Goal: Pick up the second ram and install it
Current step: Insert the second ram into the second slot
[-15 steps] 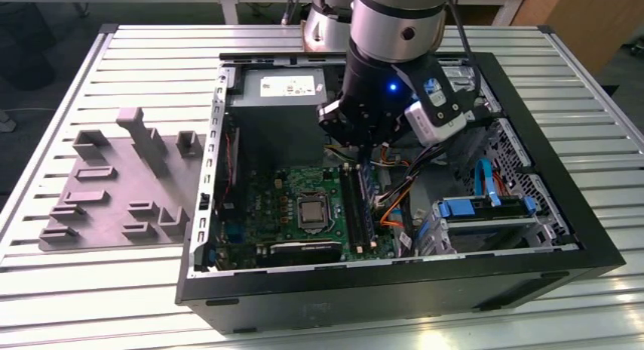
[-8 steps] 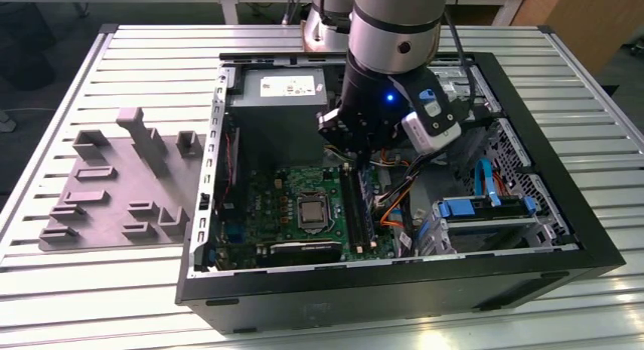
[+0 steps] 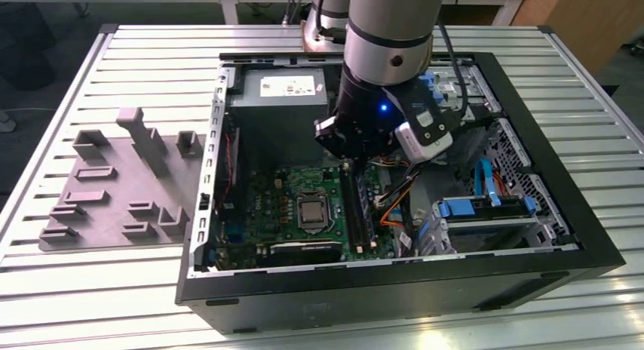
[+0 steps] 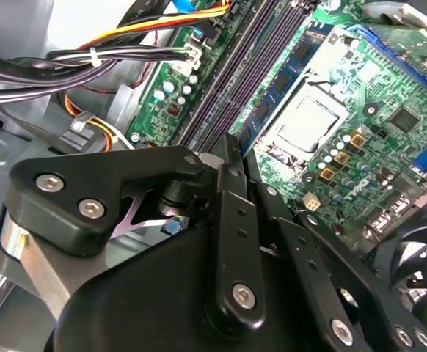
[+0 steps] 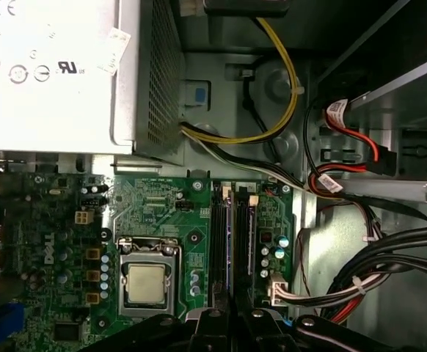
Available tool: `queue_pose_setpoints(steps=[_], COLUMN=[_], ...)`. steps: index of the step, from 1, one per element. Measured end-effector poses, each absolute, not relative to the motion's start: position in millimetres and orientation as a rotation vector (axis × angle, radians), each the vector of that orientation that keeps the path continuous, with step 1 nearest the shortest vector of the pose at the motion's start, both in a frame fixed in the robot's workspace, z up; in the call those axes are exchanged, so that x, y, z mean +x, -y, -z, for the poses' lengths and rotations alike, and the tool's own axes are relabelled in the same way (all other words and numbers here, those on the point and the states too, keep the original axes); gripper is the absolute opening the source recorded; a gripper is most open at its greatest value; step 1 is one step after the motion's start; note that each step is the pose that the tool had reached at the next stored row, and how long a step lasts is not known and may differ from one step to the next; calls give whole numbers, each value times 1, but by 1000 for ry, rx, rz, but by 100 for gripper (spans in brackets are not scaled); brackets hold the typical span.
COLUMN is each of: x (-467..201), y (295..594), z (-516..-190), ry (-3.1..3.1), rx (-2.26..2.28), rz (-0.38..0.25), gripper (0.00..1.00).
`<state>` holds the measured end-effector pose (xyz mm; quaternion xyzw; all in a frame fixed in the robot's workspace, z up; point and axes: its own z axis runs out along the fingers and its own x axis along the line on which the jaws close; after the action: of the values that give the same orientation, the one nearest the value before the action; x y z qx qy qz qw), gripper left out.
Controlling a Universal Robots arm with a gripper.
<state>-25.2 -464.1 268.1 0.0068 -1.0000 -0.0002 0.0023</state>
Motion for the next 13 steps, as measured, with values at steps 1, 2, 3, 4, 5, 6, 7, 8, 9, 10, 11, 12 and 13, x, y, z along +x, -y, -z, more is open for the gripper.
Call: queue_pose_setpoints(steps=[1, 2, 3, 4, 5, 6, 7, 8, 9, 10, 11, 12, 13], x=[-25, -25, -25, -25, -25, -25, -25, -25, -25, -25, -25, -25, -25], y=[464, 464, 464, 464, 464, 464, 464, 464, 464, 464, 464, 464, 464], z=[-266, -264, -263, -261, -259, -258, -256, -255, -253, -252, -251, -249, -248], ry=[3137, 3137, 3137, 3137, 3137, 3137, 3137, 3137, 3137, 3137, 3137, 3137, 3137], rx=[21, 21, 21, 20, 20, 19, 19, 19, 18, 18, 17, 17, 16], rz=[1, 1, 1, 1, 1, 1, 1, 1, 1, 1, 1, 1, 1], gripper=[14, 14, 14, 14, 14, 14, 14, 14, 14, 14, 14, 14, 14])
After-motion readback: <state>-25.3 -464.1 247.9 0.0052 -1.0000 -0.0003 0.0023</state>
